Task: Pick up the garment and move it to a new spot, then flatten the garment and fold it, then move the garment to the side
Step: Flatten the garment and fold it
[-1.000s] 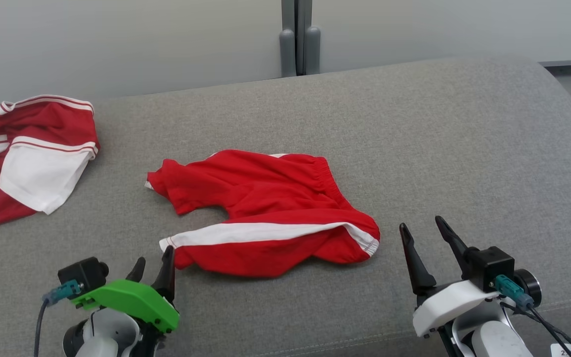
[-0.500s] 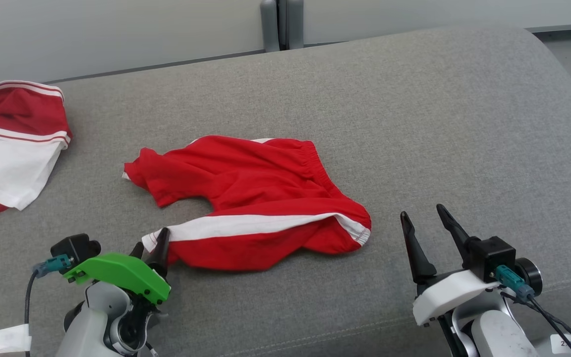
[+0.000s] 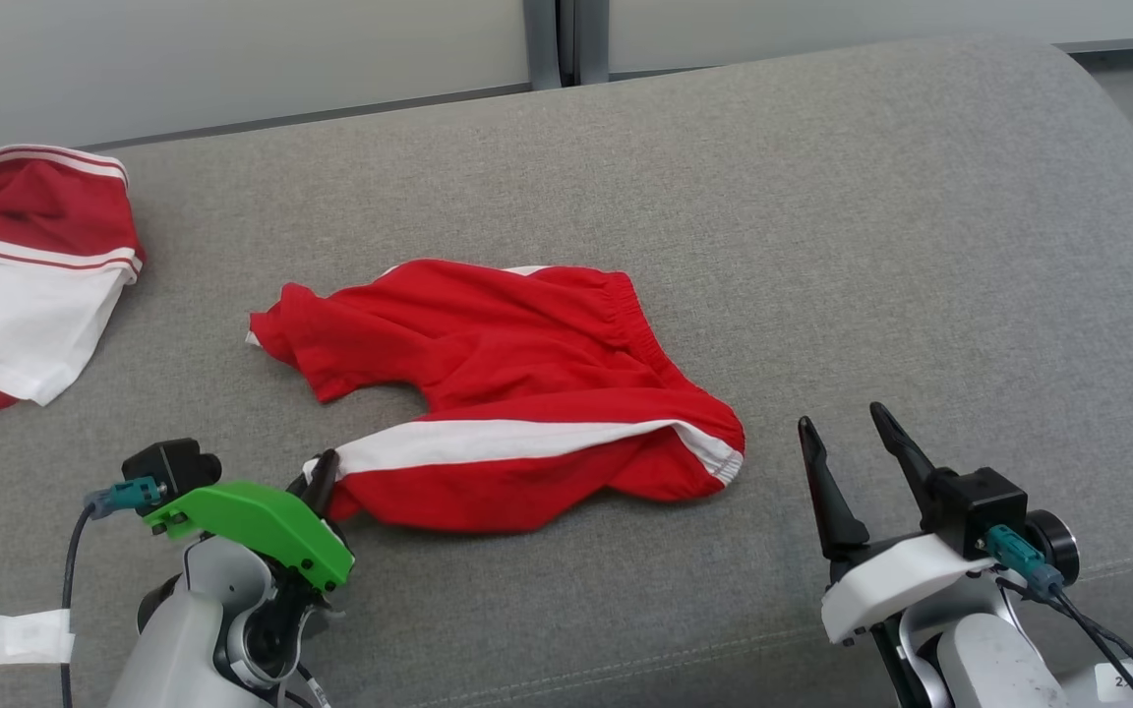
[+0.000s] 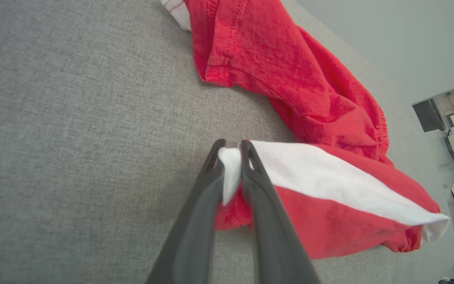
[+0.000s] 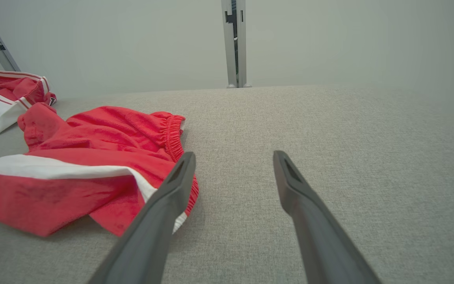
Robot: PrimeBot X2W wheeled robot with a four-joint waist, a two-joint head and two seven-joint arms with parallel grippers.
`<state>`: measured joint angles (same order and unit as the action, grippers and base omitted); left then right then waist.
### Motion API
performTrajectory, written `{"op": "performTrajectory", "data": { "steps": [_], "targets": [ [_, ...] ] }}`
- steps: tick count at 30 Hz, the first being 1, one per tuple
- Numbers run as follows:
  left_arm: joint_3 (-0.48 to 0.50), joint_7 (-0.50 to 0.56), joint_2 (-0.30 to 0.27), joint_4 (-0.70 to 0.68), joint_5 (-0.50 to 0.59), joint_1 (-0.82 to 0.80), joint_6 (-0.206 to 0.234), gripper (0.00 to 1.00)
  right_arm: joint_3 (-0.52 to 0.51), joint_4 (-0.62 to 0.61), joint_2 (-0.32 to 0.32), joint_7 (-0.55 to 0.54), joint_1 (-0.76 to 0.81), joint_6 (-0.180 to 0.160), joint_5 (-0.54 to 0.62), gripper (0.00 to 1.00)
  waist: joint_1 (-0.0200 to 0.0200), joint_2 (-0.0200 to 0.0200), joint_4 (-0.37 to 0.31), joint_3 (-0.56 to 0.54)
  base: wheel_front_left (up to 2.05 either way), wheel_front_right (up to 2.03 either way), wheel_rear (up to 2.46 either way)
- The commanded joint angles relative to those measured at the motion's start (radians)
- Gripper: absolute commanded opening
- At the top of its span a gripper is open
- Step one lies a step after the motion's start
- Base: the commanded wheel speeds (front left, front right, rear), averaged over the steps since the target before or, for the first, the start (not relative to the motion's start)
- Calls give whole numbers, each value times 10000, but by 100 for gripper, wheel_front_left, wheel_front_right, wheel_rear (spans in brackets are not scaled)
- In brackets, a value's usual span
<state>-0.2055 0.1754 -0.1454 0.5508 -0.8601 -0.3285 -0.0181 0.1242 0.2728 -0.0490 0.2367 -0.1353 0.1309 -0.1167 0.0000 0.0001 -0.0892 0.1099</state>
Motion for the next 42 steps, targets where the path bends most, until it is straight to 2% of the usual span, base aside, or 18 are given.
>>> {"op": "performTrajectory", "data": {
  "steps": [1, 8, 15, 22, 33, 35, 36, 40, 42],
  "targets": [
    [-55, 148, -152, -185, 67, 126, 71, 0, 16, 29, -26, 67, -94, -3, 5, 100, 0, -1, 44, 13, 0, 0, 0],
    [-97, 398, -332, -1086, 53, 415, 152, 0, 197, 159, -26, -19, -118, -3, -360, 100, 0, -1, 148, 55, 0, 0, 0],
    [-1, 82, -332, -2404, 30, 1106, 345, 0, 399, 739, -29, -373, -201, -3, -2052, 100, 0, -1, 355, 154, 0, 0, 0],
    [-91, -54, -192, -3028, 117, 1535, 532, 0, 1359, 1486, -189, -977, -603, -3, -4202, 100, 0, -1, 693, 252, 0, 0, 0],
    [-290, 1, -109, -3173, 128, 1500, 592, 0, 2724, 2362, -672, -979, -1373, -3, -5870, 100, 0, -1, 900, 257, 0, 0, 0],
    [-302, -17, -127, -3172, 136, 1516, 595, 0, 2960, 2335, -797, -783, -1490, -2, -6043, 73, 0, -1, 885, 242, 0, 0, 0],
    [-300, -28, -139, -3171, 138, 1534, 593, 0, 3071, 2319, -852, -700, -1502, -3, -6146, 49, 0, -1, 871, 229, 0, 0, 0],
    [-277, -61, -187, -3164, 105, 1596, 608, 0, 3587, 2117, -1114, -412, -1604, -2, -6554, 0, 0, -1, 797, 171, 0, 0, 0],
    [-255, -76, -206, -3154, 84, 1630, 607, 0, 3770, 2034, -1218, -299, -1626, -2, -6748, 0, 0, -1, 751, 131, 0, 0, 0]
  ]
}}
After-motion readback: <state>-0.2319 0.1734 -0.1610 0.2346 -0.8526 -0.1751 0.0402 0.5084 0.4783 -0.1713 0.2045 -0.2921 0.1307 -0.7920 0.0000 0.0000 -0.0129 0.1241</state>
